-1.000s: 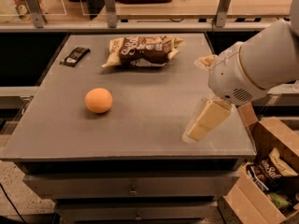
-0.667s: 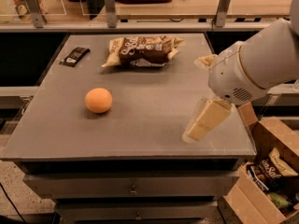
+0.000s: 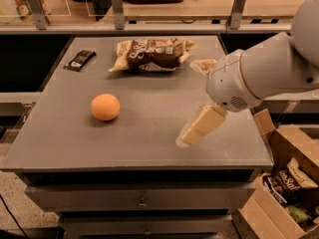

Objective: Move orange near brown chip bag

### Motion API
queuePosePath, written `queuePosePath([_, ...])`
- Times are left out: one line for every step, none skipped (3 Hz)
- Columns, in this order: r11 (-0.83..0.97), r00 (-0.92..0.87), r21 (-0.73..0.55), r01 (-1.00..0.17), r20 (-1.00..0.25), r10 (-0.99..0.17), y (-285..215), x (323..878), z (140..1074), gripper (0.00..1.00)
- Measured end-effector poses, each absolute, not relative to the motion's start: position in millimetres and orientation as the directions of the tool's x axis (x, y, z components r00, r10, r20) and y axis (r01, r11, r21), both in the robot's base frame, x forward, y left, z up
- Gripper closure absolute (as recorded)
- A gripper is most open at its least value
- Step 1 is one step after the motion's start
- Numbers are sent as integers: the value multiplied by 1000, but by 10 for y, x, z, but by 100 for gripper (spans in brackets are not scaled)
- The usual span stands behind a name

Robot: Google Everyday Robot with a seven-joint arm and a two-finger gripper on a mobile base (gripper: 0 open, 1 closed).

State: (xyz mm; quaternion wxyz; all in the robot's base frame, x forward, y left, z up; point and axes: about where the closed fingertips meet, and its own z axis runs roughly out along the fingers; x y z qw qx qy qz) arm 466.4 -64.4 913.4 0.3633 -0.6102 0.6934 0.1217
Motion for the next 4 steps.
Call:
queuePosePath([205,59,-284,-937,-706,-706,-335,4869,9027,0])
queuePosePath([184,102,-285,-941,-756,-647,-45,5031,8866,0])
queuePosePath([164,124,-272,-948,-792,-598,200,5146,8738,0])
queuePosePath([131,133,-240,-962,-829,-543,425,5187,8671,0])
